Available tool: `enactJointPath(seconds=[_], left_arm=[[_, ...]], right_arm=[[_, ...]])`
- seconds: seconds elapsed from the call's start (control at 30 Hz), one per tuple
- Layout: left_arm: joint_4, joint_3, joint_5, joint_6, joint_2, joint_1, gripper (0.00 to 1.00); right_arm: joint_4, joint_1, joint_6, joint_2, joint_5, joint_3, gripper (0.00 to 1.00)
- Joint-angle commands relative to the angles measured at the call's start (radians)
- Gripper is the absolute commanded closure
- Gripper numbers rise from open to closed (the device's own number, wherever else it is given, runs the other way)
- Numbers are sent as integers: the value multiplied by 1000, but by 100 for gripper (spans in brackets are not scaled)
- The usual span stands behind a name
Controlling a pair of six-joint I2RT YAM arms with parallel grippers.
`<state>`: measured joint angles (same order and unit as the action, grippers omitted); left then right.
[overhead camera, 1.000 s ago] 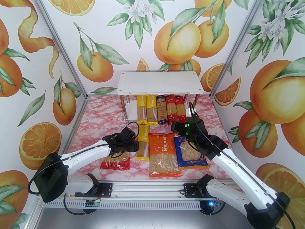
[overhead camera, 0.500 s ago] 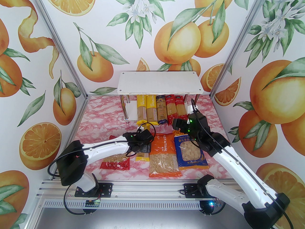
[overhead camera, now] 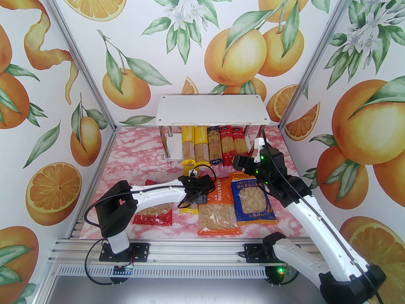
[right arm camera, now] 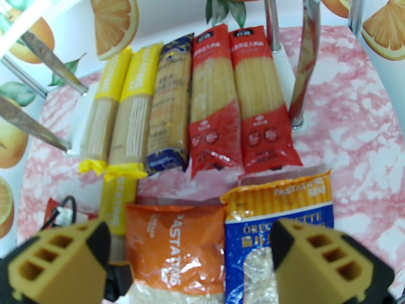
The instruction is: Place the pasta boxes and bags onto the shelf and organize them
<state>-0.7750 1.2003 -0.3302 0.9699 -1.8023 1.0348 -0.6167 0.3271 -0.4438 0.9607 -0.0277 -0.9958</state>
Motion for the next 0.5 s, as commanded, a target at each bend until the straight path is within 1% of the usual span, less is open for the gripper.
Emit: enactJointPath(seconds=[0.0, 0.3, 0.47], left_arm=[[-22, 12, -28, 29, 3, -3, 6], [42, -80, -29, 64, 82, -4, 6], [66, -110, -16, 66, 97, -8, 7]], right_arm=[[30, -18, 8, -11, 49, 20, 12], [39, -22, -8, -7, 67, 31, 12], [40, -22, -18, -7, 74, 34, 12]])
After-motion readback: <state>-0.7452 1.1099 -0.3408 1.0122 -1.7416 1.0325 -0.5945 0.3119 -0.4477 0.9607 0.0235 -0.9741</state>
